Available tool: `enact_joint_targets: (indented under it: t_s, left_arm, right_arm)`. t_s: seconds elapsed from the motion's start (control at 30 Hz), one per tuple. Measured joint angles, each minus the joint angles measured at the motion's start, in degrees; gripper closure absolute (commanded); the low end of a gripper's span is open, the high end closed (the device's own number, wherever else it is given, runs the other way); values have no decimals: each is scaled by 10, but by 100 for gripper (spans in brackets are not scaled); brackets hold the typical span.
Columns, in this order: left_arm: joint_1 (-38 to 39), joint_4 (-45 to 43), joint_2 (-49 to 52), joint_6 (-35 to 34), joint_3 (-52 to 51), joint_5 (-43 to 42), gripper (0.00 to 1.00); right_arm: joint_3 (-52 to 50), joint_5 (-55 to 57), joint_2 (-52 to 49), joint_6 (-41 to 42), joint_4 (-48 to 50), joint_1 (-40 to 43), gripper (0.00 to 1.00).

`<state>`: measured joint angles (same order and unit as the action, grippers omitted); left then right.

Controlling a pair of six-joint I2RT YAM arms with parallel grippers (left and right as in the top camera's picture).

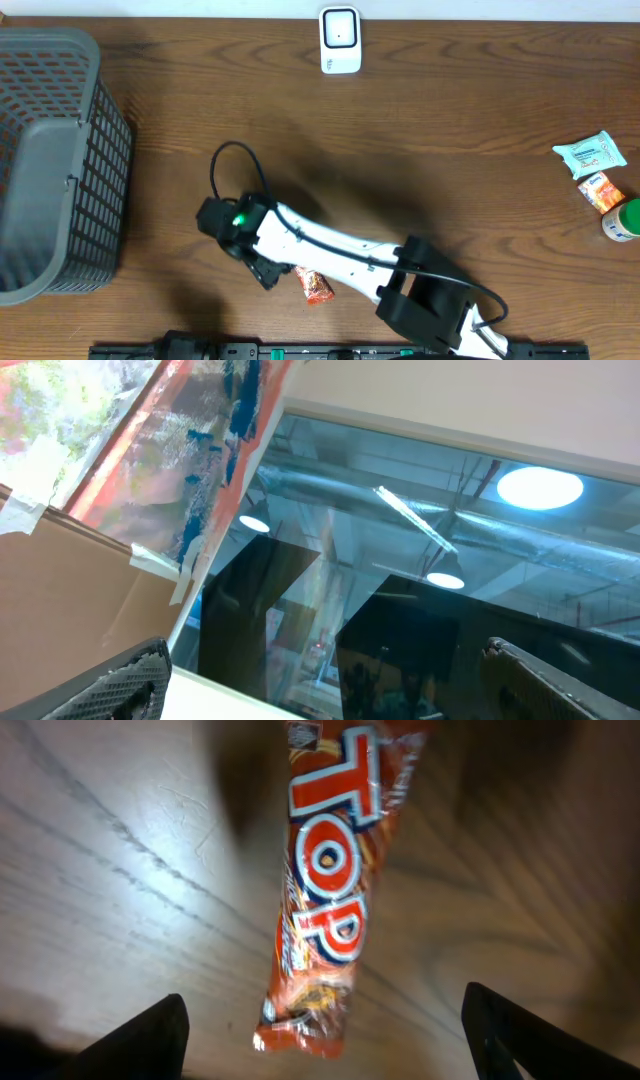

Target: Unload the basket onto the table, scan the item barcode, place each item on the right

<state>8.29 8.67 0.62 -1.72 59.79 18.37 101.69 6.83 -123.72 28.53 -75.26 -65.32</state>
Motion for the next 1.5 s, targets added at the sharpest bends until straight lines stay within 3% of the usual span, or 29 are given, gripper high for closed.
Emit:
enact_joint_targets:
  t_s: [0.2,0.33,0.37,0.4,0.43,0.47,0.73,0.87,1.1,1.27,1.5]
  left_arm:
    - [0,0,0,0,0,0,2]
    - [0,0,0,0,0,0,2]
    - [0,0,0,0,0,0,2]
    - [0,0,0,0,0,0,2]
    - [0,0,0,0,0,0,2]
    - [0,0,0,0,0,0,2]
    - [0,1,0,0,0,0,2]
    - [0,3,0,0,0,0,2]
    - [0,12,0,0,0,0,2]
    - [0,15,0,0,0,0,2]
    - [0,23,0,0,0,0,2]
  right_arm:
    - [-89,21,0,14,80,0,26]
    - [-122,22,1,2,131,1,38]
    - [-125,21,2,-2,136,1,44]
    - [-125,20,2,-7,138,2,63]
    - [-126,18,2,-10,140,3,89]
    - [-127,17,2,-11,143,3,98]
    - [-122,-29,2,-25,120,24,99]
    - [-88,-181,2,-96,85,68,99]
    - [-39,-572,3,-253,18,209,99]
    - [-39,-678,3,-302,3,302,99]
    - [-40,-770,3,-385,1,361,99]
